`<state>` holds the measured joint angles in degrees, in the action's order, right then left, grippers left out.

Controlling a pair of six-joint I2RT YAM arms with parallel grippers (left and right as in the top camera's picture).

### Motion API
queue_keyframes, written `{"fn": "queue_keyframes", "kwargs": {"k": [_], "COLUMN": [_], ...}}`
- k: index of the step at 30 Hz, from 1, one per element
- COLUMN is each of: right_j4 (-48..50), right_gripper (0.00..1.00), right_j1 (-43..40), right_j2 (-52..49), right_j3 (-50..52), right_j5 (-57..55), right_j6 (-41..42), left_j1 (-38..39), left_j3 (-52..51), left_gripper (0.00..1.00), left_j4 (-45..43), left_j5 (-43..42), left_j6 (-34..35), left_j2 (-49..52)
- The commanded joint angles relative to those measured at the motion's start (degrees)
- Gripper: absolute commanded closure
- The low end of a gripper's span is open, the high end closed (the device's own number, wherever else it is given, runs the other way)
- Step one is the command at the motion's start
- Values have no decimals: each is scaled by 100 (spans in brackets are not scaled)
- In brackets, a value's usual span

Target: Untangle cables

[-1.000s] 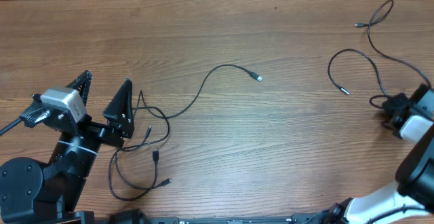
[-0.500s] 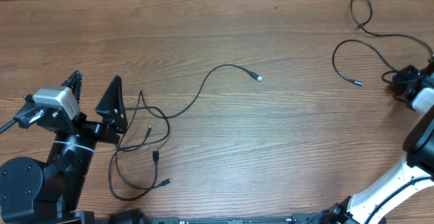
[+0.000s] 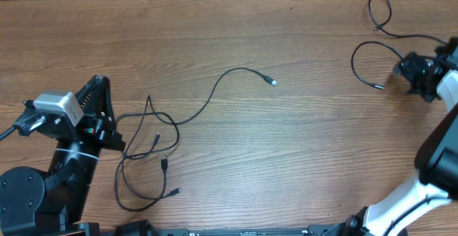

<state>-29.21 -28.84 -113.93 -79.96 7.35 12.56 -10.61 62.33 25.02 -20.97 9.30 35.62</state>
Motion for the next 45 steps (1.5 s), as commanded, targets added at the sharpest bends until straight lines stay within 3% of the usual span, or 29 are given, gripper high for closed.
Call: {"fn": "queue_keyframes", "kwargs": {"k": [1, 2, 7, 11, 13, 14, 15, 21, 26, 30, 35, 40, 45], "right_j4": [-306, -555, -1644, -1976, -1939, -1915, -1888, -1394, -1082, -671, -396, -380, -20], "right_gripper": [0, 0, 0, 0, 0, 0, 0, 0, 0, 0, 0, 0, 0], "right_j1": [505, 697, 1869, 3115, 3770, 4107, 4428, 6089, 6983, 7447, 7683, 7764, 7973], "right_j2": [1119, 1290, 1491, 1478, 1478, 1478, 1478, 1475, 1333, 1049, 774, 496, 208], "right_j3": [-79, -79, -72, -52, -52, -52, -52, -52, -52, -52, -50, -15, 13], "right_j5": [535, 868, 2369, 2208, 1878, 1672, 1526, 1331, 1333, 1329, 1325, 1327, 1517], "right_j6": [-37, -164, -868, -1158, -1156, -1152, -1141, -1071, -551, 518, 2041, 3954, 5152], "left_j1": [-35, -35, -35, -35, -35, -35, -35, 313, 831, 1174, 1478, 1880, 2302], "left_j3": [219, 256, 774, 1596, 2098, 2339, 2601, 3893, 4216, 4221, 4221, 4221, 4214], "left_gripper": [95, 93, 52, 39, 35, 21, 2, 0, 1, 0, 0, 1, 0], "left_j4": [-39, -39, 380, 1744, 2509, 2813, 3101, 3906, 4826, 5401, 5462, 5469, 5429], "left_j5": [55, 68, 866, 2422, 2776, 2837, 2918, 3379, 4015, 4419, 4393, 3853, 3311], "left_j6": [-52, -57, -385, -946, -1237, -1370, -1480, -1510, -1294, -726, -391, -396, -374], "left_j2": [-50, -50, -92, -129, -131, -131, -131, -474, -986, -1414, -1735, -1812, -1812]}}
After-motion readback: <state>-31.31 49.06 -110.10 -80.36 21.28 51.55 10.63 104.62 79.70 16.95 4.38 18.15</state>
